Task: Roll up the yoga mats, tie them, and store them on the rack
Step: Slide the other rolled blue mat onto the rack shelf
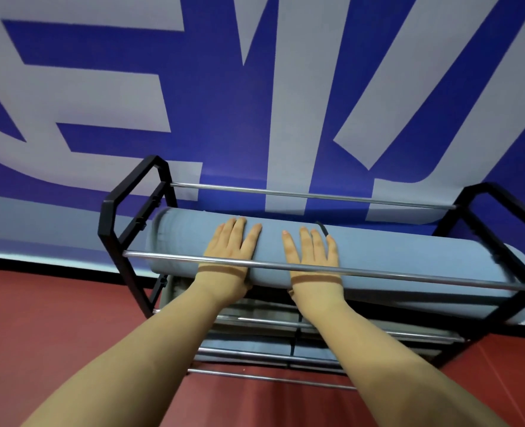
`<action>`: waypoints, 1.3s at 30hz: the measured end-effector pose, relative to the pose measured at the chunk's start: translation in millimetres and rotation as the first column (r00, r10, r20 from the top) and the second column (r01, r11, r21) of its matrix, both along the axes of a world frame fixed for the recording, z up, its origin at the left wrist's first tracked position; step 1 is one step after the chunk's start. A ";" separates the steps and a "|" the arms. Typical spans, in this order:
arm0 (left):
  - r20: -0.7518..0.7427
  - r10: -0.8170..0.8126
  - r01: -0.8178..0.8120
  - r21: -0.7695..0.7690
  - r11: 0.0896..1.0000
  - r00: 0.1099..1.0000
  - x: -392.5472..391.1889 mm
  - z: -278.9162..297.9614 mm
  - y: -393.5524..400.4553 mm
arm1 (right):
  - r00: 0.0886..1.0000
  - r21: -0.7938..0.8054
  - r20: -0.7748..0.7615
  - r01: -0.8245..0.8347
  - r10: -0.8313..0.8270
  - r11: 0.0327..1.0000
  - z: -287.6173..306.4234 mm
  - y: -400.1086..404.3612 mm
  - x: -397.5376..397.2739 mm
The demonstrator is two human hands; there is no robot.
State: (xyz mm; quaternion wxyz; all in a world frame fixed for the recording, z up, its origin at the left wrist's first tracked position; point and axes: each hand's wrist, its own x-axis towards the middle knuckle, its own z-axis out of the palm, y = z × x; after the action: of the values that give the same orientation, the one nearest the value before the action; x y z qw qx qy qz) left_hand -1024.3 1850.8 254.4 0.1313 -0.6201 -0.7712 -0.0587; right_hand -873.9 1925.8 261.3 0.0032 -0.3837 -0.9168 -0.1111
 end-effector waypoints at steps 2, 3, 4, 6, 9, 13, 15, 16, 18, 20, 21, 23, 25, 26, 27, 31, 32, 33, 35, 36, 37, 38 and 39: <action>0.015 -0.002 0.002 0.035 0.999 1.000 -3.7 -9.6 -0.9 | 1.000 -0.037 0.000 -0.004 0.003 0.999 -2.0 -3.8 -2.0; 0.019 -0.004 0.003 0.037 0.999 1.000 -4.4 -13.2 -0.5 | 1.000 -0.049 0.003 -0.001 0.001 0.999 -3.0 -4.3 -3.4; 0.018 -0.007 0.006 0.043 0.999 1.000 -4.1 -15.2 0.3 | 1.000 -0.052 0.004 0.001 -0.001 0.999 -4.5 -4.2 -4.7; 0.032 -0.013 0.011 0.055 0.998 0.999 -1.9 -17.5 1.5 | 1.000 -0.052 -0.001 0.001 -0.001 0.999 -6.8 -3.2 -6.2; 0.047 0.010 -0.011 0.029 1.000 0.999 1.2 -15.8 1.9 | 1.000 -0.048 -0.005 -0.005 0.004 0.999 -7.4 -2.8 -4.5; 0.015 0.036 -0.036 -0.002 0.999 0.999 11.8 2.4 0.0 | 0.999 -0.021 -0.048 -0.015 0.014 1.000 -2.5 -2.5 3.9; 0.038 0.044 -0.043 -0.021 0.999 0.998 15.1 2.1 -2.0 | 0.998 0.004 -0.068 -0.014 0.014 1.000 -1.2 -3.7 9.1; 0.036 0.052 -0.051 -0.021 0.998 0.998 16.3 1.4 -2.5 | 0.998 0.004 -0.069 -0.014 0.014 1.000 -0.7 -3.8 10.5; 0.032 0.045 -0.045 -0.005 0.999 0.998 17.1 3.0 -4.2 | 0.998 0.000 -0.058 -0.012 0.012 1.000 1.1 -4.6 11.4; 0.028 0.037 -0.037 0.009 0.999 0.999 16.0 8.6 -3.5 | 0.998 0.011 -0.055 -0.006 0.006 1.000 4.5 -3.6 10.7; 0.023 0.030 -0.030 0.017 0.999 0.999 14.1 9.2 -2.6 | 0.999 0.021 -0.054 -0.004 0.005 1.000 5.9 -3.3 10.5; 0.020 0.026 -0.027 0.012 1.000 0.999 13.1 12.6 -2.7 | 0.999 0.032 -0.044 -0.007 0.008 0.999 7.4 -2.8 10.4; 0.003 0.010 -0.010 0.034 0.999 1.000 9.8 10.2 -6.8 | 0.999 0.033 -0.047 -0.016 0.017 0.999 6.3 -4.7 9.2; -0.036 0.010 -0.009 0.030 0.999 0.999 6.3 8.3 -9.8 | 0.998 0.038 -0.055 -0.026 0.028 0.999 5.4 -6.0 6.1; -0.032 0.020 -0.020 0.014 1.000 0.999 2.9 7.2 -13.4 | 0.997 0.038 -0.060 -0.038 0.041 0.999 3.9 -8.4 2.1; 0.076 0.038 -0.039 0.018 0.999 0.996 -14.4 -5.9 -24.0 | 0.995 0.014 -0.047 -0.083 0.084 0.996 -3.9 -16.0 -16.3; 0.089 0.042 -0.044 0.025 0.999 0.995 -13.7 -4.0 -23.5 | 0.996 0.016 -0.036 -0.078 0.078 0.997 -4.7 -13.8 -18.4; 0.103 0.040 -0.043 0.026 0.999 0.994 -12.1 -3.9 -21.1 | 0.997 0.021 -0.028 -0.071 0.072 0.997 -3.8 -11.0 -18.0; 0.118 0.051 -0.049 -0.014 0.999 0.992 -5.0 -2.2 -15.5 | 0.995 0.019 -0.023 -0.093 0.093 0.996 -4.6 -7.0 -10.3; 0.114 0.062 -0.058 -0.036 0.998 0.992 -2.6 -2.2 -14.1 | 0.987 0.034 -0.041 -0.153 0.155 0.988 -5.2 -6.6 -3.6; 0.106 0.069 -0.063 -0.052 0.997 0.992 -1.4 -2.4 -13.5 | 0.968 0.072 -0.055 -0.239 0.243 0.968 -7.1 -6.7 5.1; 0.101 0.064 -0.059 -0.051 0.997 0.993 -2.3 -3.5 -14.0 | 0.939 0.100 -0.072 -0.327 0.335 0.940 -11.4 -6.5 14.7; 0.097 0.048 -0.044 -0.045 0.998 0.994 -3.4 -3.1 -15.5 | 0.899 0.134 -0.078 -0.419 0.431 0.898 -17.5 -5.1 25.1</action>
State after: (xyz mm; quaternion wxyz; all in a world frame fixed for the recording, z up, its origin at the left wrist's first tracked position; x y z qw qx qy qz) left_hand -1027.7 1835.3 251.3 0.0811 -0.6011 -0.7920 -0.0695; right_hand -848.7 1920.7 243.8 0.0975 -0.1785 -0.9691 -0.1394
